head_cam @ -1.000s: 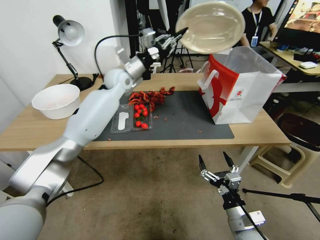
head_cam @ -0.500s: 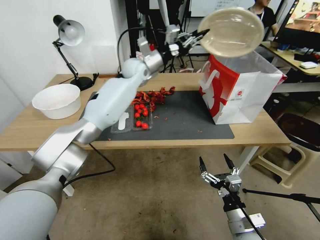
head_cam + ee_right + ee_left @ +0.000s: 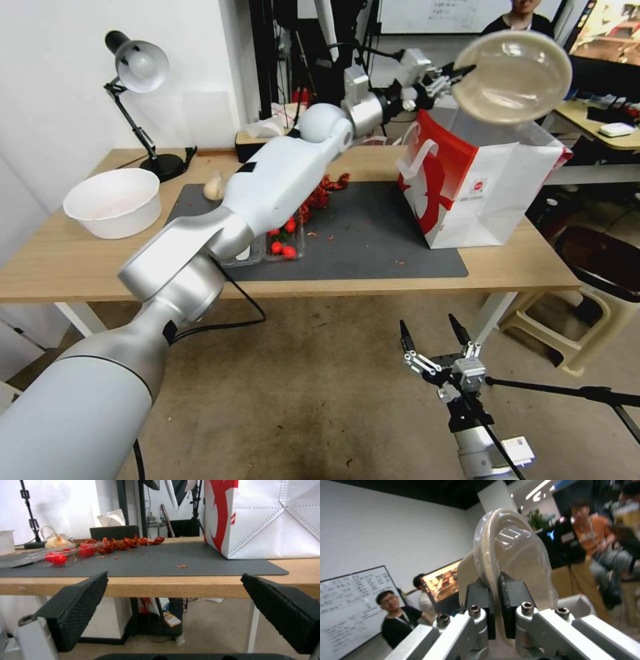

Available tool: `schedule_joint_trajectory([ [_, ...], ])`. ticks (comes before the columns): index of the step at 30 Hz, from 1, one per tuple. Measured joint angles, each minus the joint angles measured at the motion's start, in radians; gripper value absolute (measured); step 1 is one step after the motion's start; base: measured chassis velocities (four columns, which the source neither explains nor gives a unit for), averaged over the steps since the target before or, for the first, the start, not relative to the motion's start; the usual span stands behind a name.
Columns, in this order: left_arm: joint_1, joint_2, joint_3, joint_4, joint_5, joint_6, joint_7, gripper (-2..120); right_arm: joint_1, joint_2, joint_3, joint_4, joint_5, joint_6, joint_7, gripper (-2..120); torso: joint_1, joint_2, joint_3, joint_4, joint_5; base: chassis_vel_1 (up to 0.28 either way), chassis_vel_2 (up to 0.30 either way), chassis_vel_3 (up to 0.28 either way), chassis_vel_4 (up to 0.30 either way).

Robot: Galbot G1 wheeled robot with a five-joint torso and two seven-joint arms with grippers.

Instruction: Pick up the trash from the table and place it into the takeout bag.

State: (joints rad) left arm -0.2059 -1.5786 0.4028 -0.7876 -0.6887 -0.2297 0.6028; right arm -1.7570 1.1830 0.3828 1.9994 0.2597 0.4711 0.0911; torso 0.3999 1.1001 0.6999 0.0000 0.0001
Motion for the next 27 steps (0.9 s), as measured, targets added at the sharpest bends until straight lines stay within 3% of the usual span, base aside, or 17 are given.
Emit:
schedule_joint_trajectory([
  [2,-0.004,0.001,0.009,0.000,0.025,0.000,-0.020,3,-0.002,0.000,0.000,0.001,-0.001,0.000,0.000,100,0.000,0.000,0.000,-0.0001,0.0000,0.000,0.000,0.000,0.000],
  [7,-0.019,0.007,0.022,0.003,0.080,-0.002,-0.049,17,-0.007,0.000,0.001,0.006,-0.001,0.001,0.000,100,0.000,0.000,0.000,0.0001,-0.0001,0.000,0.000,0.000,0.000],
  [10,-0.015,0.028,0.035,-0.019,0.089,-0.005,-0.071,32,-0.008,0.000,0.005,0.009,-0.002,0.002,0.000,100,0.000,0.000,0.000,0.0001,-0.0002,0.000,0.000,0.000,0.000],
  [15,-0.004,0.046,0.042,-0.041,0.092,-0.004,-0.079,45,-0.008,-0.001,0.005,0.010,-0.002,0.002,0.000,100,0.000,0.000,0.000,0.0002,-0.0003,0.000,0.000,0.000,0.000],
  [16,0.001,0.053,0.043,-0.053,0.091,-0.003,-0.087,54,-0.007,0.000,0.005,0.010,-0.002,0.002,0.000,100,0.000,0.000,0.000,0.0001,-0.0003,0.000,0.000,0.000,0.000],
  [19,0.005,0.057,0.043,-0.061,0.088,0.000,-0.092,59,-0.006,0.000,0.003,0.010,-0.002,0.000,0.000,100,0.000,0.000,0.000,-0.0001,-0.0002,0.000,0.000,0.000,0.000],
  [20,0.009,0.068,0.044,-0.077,0.079,0.010,-0.098,67,-0.004,0.000,0.001,0.010,-0.002,-0.001,0.001,100,0.000,0.000,0.000,-0.0002,-0.0002,0.000,0.000,0.000,0.000],
  [22,0.013,0.077,0.044,-0.091,0.070,0.017,-0.103,71,-0.004,0.000,0.001,0.010,-0.002,-0.002,0.002,100,0.000,0.000,0.000,-0.0002,-0.0002,0.000,0.000,0.000,0.000],
  [24,0.038,0.120,0.046,-0.160,0.028,0.052,-0.126,82,-0.003,0.000,-0.002,0.008,-0.002,-0.004,0.002,100,0.000,0.000,0.000,0.0002,-0.0003,0.000,0.000,0.000,0.000],
  [27,0.063,0.147,0.041,-0.206,0.018,0.067,-0.144,88,-0.003,0.001,-0.003,0.007,-0.002,-0.005,0.002,100,0.000,0.000,0.000,0.0001,-0.0003,0.000,0.000,0.000,0.000],
])
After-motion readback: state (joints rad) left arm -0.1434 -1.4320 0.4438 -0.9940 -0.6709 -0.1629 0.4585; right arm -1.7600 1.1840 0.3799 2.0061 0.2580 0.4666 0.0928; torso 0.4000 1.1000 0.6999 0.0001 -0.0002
